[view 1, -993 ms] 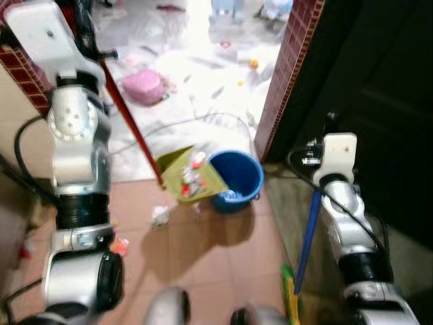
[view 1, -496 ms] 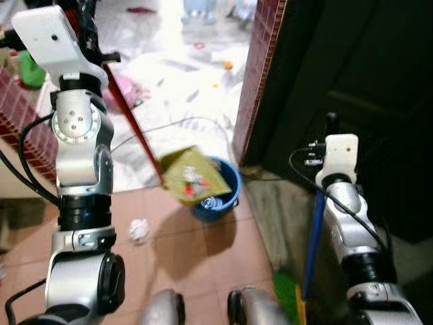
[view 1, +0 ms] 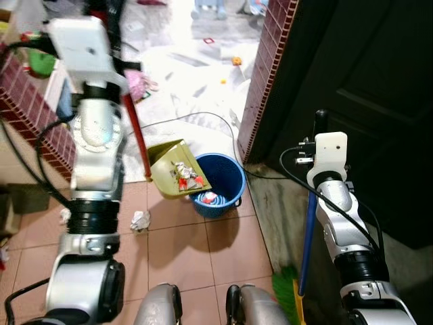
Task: Sweep floor
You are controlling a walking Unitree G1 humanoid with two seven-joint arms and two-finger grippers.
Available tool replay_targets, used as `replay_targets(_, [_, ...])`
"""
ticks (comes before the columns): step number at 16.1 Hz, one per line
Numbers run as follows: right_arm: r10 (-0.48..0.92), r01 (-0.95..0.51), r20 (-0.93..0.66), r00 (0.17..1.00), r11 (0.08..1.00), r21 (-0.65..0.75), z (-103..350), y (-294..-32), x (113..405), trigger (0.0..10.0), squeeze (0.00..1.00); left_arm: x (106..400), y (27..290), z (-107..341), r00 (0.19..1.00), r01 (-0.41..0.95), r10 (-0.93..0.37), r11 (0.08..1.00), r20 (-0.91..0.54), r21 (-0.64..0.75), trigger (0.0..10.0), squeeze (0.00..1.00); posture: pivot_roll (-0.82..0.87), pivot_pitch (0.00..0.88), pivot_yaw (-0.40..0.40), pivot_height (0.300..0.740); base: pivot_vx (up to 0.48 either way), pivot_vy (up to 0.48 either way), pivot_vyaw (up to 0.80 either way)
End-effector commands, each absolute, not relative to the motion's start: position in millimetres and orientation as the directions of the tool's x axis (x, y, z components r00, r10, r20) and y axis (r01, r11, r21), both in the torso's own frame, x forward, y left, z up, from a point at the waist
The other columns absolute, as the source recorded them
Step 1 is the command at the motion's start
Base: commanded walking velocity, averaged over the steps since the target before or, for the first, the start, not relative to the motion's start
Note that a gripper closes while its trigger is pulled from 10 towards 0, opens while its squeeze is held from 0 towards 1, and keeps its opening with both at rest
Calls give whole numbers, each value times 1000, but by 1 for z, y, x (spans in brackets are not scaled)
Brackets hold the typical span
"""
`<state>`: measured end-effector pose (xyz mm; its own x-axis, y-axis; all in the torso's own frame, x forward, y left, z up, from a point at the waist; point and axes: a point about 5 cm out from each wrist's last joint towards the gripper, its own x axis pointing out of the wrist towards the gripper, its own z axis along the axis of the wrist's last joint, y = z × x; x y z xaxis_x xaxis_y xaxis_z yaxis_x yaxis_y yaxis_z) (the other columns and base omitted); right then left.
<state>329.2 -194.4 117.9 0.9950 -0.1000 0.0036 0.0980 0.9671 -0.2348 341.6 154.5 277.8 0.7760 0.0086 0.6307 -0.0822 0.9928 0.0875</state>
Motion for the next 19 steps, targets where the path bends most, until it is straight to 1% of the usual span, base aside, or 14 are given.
replay_targets(1, [-107, 114, 45, 993, 963, -243, 127, -197, 330, 10000, 0, 338, 147, 283, 743, -57, -37, 991, 668, 119, 10000, 0, -54, 147, -10, 740, 0, 0, 0])
replay_targets(2, [-109, 118, 49, 993, 963, -243, 129, -198, 331, 10000, 0, 337, 133, 275, 743, -10, -109, 985, 661, 173, 10000, 0, -56, 146, -8, 740, 0, 0, 0])
replay_targets(5, [-109, 120, 57, 992, 964, -239, 130, -197, 333, 10000, 0, 333, 114, 265, 734, 61, -197, 972, 650, 226, 10000, 0, -55, 147, -5, 740, 0, 0, 0])
replay_targets(6, [-106, 117, 61, 993, 965, -234, 130, -194, 334, 10000, 0, 327, 92, 264, 693, 140, -295, 950, 658, 279, 10000, 0, -52, 148, -5, 740, 0, 0, 0])
replay_targets(7, [-105, 117, 62, 993, 965, -233, 131, -194, 334, 10000, 0, 325, 86, 265, 677, 164, -326, 941, 660, 296, 10000, 0, -52, 148, -5, 740, 0, 0, 0])
replay_targets(8, [-104, 116, 61, 993, 966, -233, 130, -194, 334, 10000, 0, 321, 75, 265, 649, 214, -391, 917, 652, 336, 10000, 0, -49, 148, -6, 740, 0, 0, 0])
replay_targets(9, [-104, 115, 61, 993, 966, -232, 130, -194, 334, 10000, 0, 319, 69, 265, 630, 238, -427, 901, 649, 362, 10000, 0, -49, 148, -6, 740, 0, 0, 0])
replay_targets(10, [-103, 115, 63, 993, 966, -230, 130, -193, 334, 10000, 0, 312, 54, 264, 578, 305, -517, 854, 631, 422, 10000, 0, -48, 147, -5, 740, 0, 0, 0])
replay_targets(11, [-102, 114, 64, 993, 967, -229, 131, -193, 334, 10000, 0, 303, 37, 261, 514, 388, -620, 784, 593, 484, 10000, 0, -48, 149, -5, 740, 0, 0, 0])
replay_targets(14, [-103, 115, 63, 993, 966, -230, 130, -194, 334, 10000, 0, 290, 17, 254, 437, 498, -734, 679, 520, 540, 10000, 0, -48, 151, -6, 740, 0, 0, 0])
replay_targets(15, [-103, 115, 61, 993, 966, -230, 130, -195, 334, 10000, 0, 287, 13, 252, 413, 511, -762, 647, 498, 567, 10000, 0, -48, 151, -6, 740, 0, 0, 0])
replay_targets(17, [-99, 111, 61, 993, 967, -230, 130, -193, 335, 10000, 0, 284, 9, 249, 392, 532, -789, 614, 474, 583, 10000, 0, -48, 151, -6, 740, 0, 0, 0])
replay_targets(19, [-98, 109, 61, 993, 967, -230, 130, -193, 335, 10000, 0, 284, 9, 251, 391, 527, -788, 616, 476, 586, 10000, 0, -48, 151, -6, 740, 0, 0, 0])
